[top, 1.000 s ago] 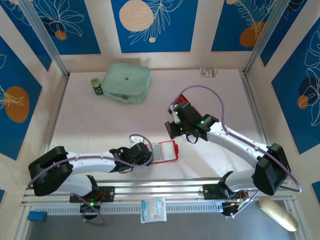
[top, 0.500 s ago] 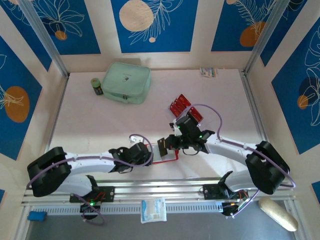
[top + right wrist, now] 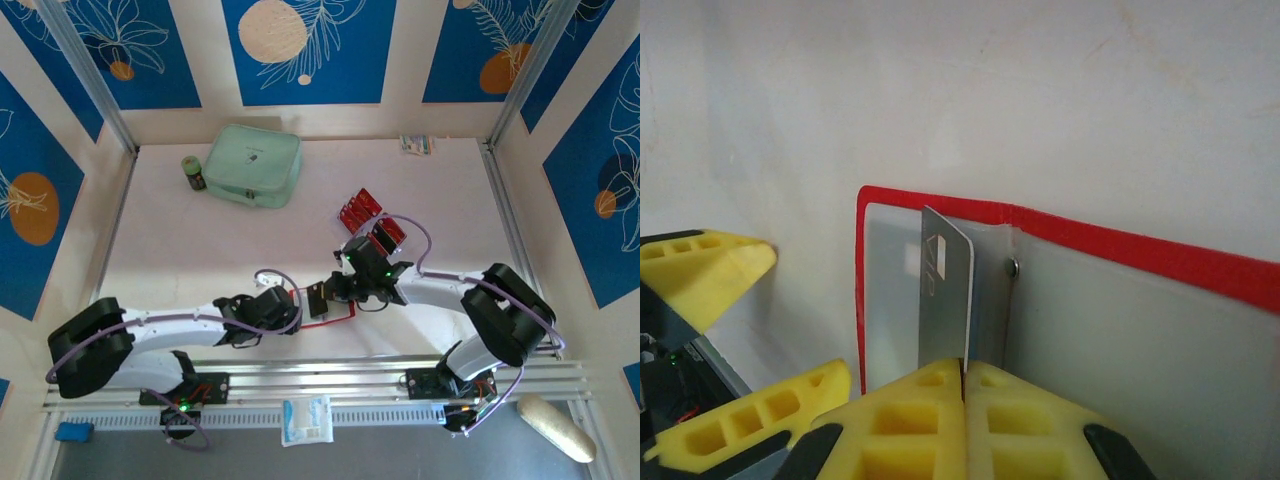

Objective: Put the credit cards into the card holder

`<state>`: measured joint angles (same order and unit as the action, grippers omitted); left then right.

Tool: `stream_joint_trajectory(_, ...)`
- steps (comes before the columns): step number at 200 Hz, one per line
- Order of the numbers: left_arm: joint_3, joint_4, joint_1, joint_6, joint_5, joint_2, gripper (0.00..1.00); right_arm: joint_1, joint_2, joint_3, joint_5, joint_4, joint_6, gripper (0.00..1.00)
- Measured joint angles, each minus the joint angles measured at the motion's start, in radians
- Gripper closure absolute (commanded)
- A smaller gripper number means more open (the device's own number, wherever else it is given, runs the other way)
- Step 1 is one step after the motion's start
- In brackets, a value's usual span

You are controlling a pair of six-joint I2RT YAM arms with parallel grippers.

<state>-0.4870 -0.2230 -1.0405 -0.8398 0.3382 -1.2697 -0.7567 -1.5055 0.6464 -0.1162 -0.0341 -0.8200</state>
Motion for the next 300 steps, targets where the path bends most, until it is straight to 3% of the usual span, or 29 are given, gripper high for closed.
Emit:
stream_joint_trajectory(61, -0.002, -0.052, 0.009, -0.028, -0.009, 0.031, 0.01, -0.029, -0.030, -0.015, 0.003, -0.071, -0.049, 1.00)
stream_joint_trajectory(209, -0.081, -0.002, 0.011, -0.060, -0.003, -0.115, 0.00, -0.029, -0.026, -0.034, 0.003, -0.098, -0.074, 1.00)
stream_joint_trajectory(300, -0.081, -0.002, 0.011, -0.072, 0.005, -0.122, 0.01, 0.092, 0.223, -0.089, -0.004, -0.024, -0.021, 1.00)
